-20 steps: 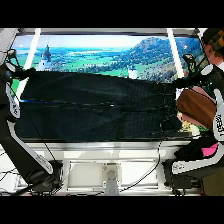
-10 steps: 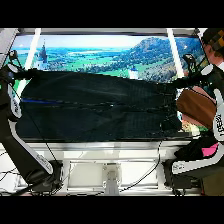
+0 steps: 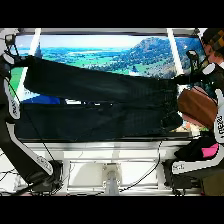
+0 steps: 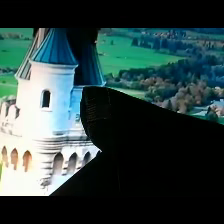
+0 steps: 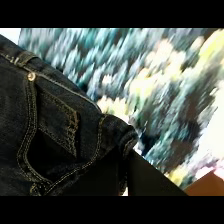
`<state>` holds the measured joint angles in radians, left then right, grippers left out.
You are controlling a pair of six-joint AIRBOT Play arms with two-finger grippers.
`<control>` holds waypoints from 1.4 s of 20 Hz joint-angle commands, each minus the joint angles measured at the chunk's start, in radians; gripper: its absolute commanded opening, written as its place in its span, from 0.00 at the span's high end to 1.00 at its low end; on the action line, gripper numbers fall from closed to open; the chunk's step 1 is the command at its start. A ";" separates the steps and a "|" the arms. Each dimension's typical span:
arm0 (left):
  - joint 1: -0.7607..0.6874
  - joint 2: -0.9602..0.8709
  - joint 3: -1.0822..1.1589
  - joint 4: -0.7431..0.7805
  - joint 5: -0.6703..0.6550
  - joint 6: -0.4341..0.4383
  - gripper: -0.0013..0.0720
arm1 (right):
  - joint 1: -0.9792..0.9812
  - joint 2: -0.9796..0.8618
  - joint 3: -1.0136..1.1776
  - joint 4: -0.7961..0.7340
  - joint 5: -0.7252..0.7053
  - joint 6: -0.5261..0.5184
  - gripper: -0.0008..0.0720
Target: Fold the clothes and pants, and hang the long-sleeved shirts on hangers.
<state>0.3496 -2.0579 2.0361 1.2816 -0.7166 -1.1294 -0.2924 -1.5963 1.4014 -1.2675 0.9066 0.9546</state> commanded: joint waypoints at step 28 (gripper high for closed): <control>0.033 0.037 -0.032 0.372 -0.418 -0.279 0.06 | 0.000 -0.005 0.002 0.011 -0.244 0.078 0.39</control>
<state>0.3729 -2.0384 2.0041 1.6451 -0.9440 -1.4361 -0.2924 -1.6035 1.4025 -1.2522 0.6777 1.0302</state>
